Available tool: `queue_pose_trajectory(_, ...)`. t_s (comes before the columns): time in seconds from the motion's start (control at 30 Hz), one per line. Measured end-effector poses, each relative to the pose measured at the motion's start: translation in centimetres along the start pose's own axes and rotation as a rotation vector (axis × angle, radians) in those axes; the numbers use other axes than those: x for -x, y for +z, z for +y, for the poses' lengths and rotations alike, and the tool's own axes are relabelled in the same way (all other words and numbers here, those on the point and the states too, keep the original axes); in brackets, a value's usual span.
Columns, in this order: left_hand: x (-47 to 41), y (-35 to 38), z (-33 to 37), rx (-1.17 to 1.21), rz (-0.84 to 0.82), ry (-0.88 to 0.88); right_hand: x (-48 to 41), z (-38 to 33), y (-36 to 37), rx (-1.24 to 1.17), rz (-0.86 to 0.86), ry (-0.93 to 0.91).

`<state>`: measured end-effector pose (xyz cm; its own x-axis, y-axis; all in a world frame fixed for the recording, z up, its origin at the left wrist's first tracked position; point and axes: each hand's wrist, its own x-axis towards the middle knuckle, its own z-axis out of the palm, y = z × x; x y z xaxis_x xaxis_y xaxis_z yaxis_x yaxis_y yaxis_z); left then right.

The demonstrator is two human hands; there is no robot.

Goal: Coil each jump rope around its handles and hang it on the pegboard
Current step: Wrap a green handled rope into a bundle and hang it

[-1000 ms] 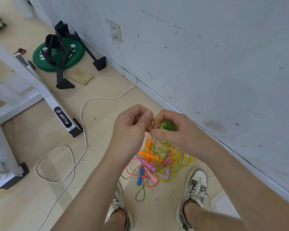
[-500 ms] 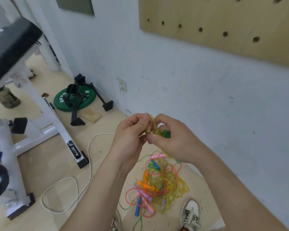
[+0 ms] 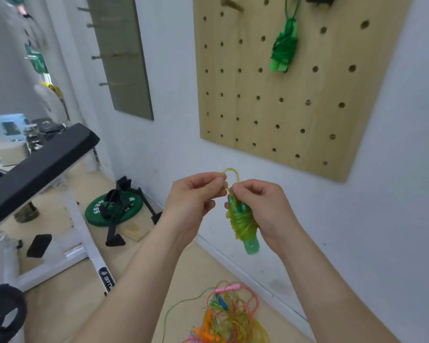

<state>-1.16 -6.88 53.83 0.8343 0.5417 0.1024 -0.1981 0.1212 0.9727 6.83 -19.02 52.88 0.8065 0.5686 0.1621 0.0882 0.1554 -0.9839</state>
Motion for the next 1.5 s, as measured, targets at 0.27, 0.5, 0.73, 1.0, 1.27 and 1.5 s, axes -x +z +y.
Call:
queue_pose_trajectory(0.27,0.7,5.5,5.4,-0.095,-0.038,0.155,1.6,-6.7,-2.0,-0.206,0.134,0.020)
queue_pose_trajectory(0.5,-2.5,9.4,8.2,-0.505,0.040,0.600,-1.8,-10.0,-2.1,-0.115,0.312,-0.079)
queue_pose_trajectory(0.73,-14.8,9.1,10.7,-0.370,-0.019,0.565,-12.3,-12.3,-0.8,0.081,0.388,-0.255)
queue_pose_trajectory(1.0,-24.4,8.7,20.8,-0.184,-0.114,0.425,-22.7,-22.1,1.2,0.000,0.305,-0.256)
queue_pose_trajectory(1.27,-30.7,10.2,38.1,-0.166,-0.110,0.389,-30.5,-38.1,4.7,0.013,0.309,-0.226)
queue_pose_trajectory(1.5,-36.5,6.6,44.3,-0.052,0.030,0.293,-37.0,-43.8,9.0,0.002,0.311,-0.158)
